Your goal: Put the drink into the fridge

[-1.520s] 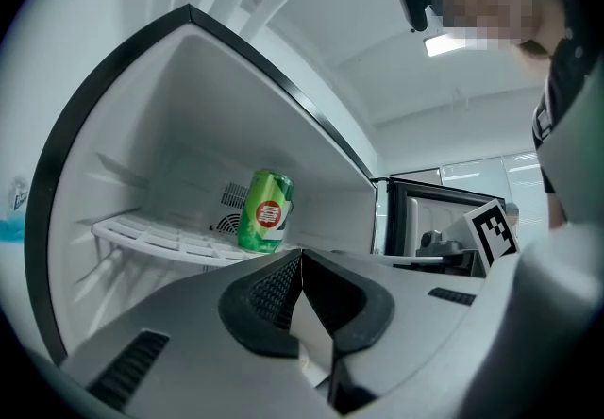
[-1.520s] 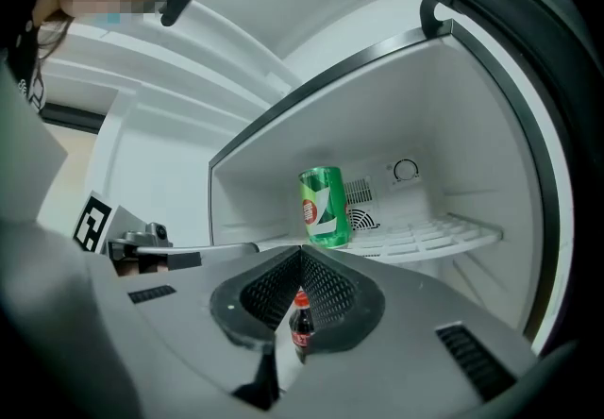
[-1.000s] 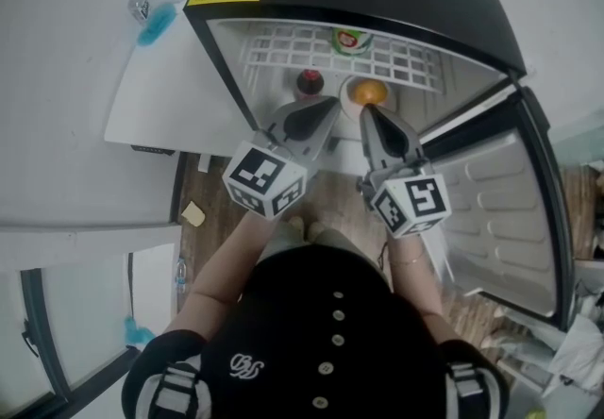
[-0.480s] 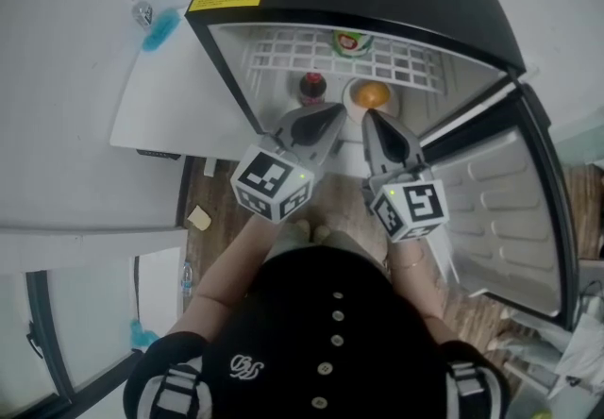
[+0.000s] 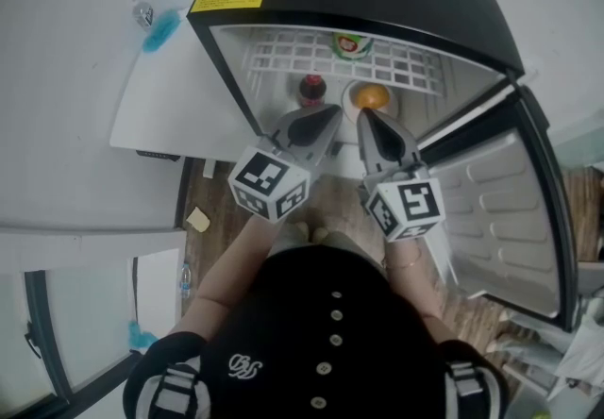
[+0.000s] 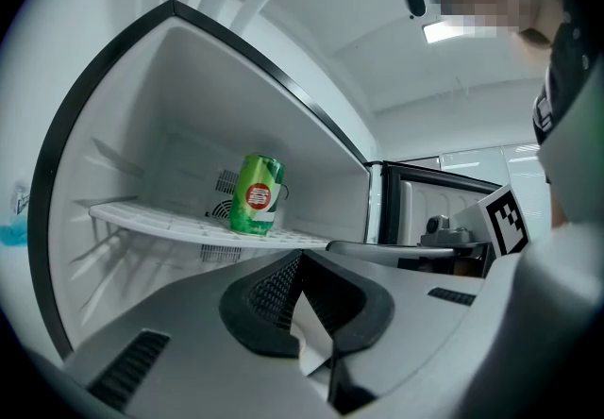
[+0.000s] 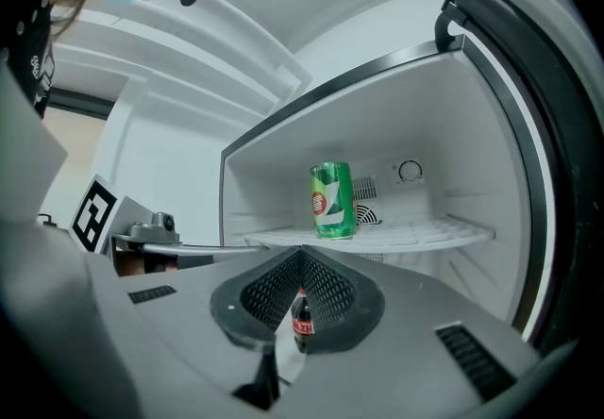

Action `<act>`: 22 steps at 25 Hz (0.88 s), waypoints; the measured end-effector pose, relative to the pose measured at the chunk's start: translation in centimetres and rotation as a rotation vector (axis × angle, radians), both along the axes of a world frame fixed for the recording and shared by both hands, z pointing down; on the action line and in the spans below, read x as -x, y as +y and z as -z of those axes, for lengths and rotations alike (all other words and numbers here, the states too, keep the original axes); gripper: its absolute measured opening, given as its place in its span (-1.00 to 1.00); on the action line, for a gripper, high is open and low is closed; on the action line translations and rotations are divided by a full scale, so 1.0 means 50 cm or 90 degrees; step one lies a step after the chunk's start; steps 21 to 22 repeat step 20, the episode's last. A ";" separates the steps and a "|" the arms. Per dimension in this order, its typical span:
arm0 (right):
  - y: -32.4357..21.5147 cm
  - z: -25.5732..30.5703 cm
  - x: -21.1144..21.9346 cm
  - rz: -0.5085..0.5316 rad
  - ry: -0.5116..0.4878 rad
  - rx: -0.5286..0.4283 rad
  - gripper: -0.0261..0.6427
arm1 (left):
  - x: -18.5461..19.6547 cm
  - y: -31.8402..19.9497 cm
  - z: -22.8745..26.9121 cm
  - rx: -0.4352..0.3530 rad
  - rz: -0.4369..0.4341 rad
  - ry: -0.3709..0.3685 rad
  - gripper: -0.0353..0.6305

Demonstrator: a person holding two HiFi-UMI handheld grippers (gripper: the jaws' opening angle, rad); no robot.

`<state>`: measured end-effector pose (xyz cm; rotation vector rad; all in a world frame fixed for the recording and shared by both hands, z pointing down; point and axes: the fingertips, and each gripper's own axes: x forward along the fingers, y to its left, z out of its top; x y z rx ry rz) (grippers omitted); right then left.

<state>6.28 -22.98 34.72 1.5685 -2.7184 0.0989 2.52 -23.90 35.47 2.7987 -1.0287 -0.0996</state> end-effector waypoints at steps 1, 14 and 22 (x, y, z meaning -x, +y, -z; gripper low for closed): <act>0.000 0.000 0.000 0.000 0.000 0.000 -0.90 | 0.000 -0.001 -0.001 0.001 0.000 -0.001 -0.88; -0.009 -0.007 0.000 -0.002 0.010 0.013 -0.90 | -0.006 -0.006 -0.011 0.011 -0.010 -0.004 -0.88; -0.014 -0.004 0.002 0.000 -0.001 0.011 -0.90 | -0.006 -0.010 -0.019 0.012 -0.015 -0.008 -0.88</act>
